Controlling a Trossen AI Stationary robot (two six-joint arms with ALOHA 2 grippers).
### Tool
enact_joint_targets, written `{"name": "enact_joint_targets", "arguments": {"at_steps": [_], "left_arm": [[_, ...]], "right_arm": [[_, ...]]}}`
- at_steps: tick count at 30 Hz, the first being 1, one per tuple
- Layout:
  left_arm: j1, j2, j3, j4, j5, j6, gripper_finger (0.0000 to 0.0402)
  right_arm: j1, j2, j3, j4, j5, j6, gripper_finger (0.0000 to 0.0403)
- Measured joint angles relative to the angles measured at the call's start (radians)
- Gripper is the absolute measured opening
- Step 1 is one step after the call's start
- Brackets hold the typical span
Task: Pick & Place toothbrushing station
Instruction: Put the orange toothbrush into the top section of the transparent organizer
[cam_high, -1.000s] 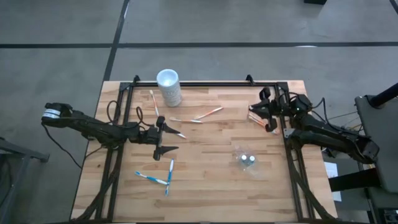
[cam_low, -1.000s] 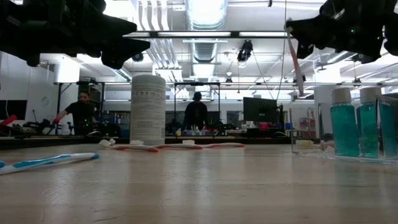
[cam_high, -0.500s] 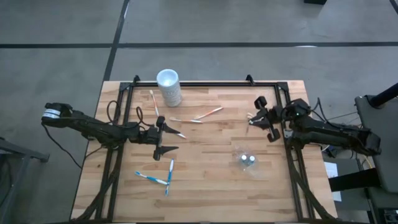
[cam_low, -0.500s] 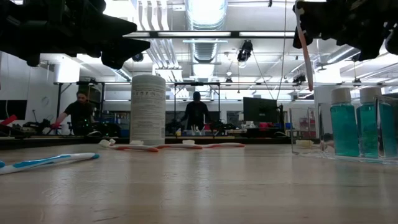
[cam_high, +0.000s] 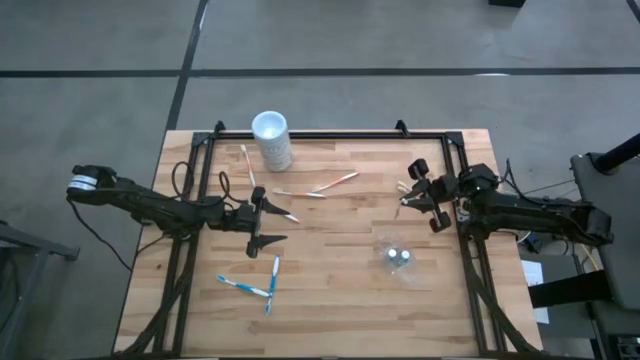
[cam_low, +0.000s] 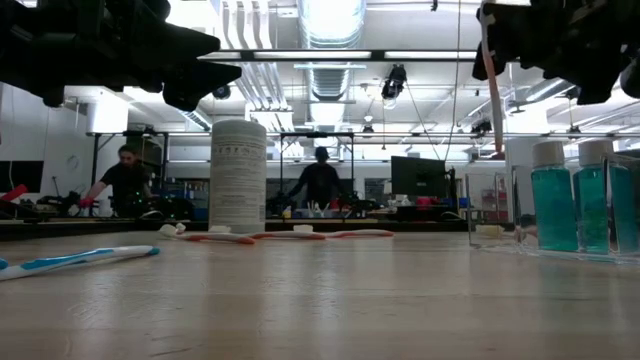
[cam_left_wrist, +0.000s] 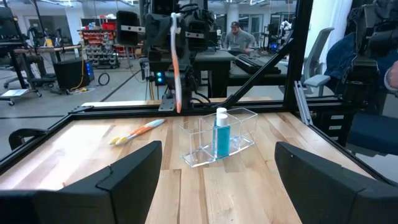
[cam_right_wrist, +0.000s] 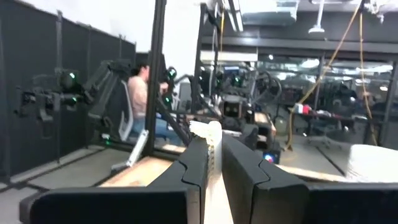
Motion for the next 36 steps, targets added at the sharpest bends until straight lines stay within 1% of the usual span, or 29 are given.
{"name": "enact_joint_targets", "arguments": {"at_steps": [5,9,16,23,36], "left_arm": [[0.000,0.000,0.000,0.000,0.000,0.000,0.0319],[0.000,0.000,0.000,0.000,0.000,0.000,0.0319],[0.000,0.000,0.000,0.000,0.000,0.000,0.0319],[0.000,0.000,0.000,0.000,0.000,0.000,0.0319],[0.000,0.000,0.000,0.000,0.000,0.000,0.0319]], "right_arm": [[0.003,0.019,-0.048,0.076,0.020,0.023,0.0031],[0.006,0.019,-0.062,0.078,0.025,0.032,0.0031],[0.043,0.025,-0.074,0.081,0.029,0.033,0.0031],[0.066,0.028,-0.085,0.080,0.079,0.024,0.0031],[0.077,0.149,-0.087,0.081,0.085,0.026,0.0031]]}}
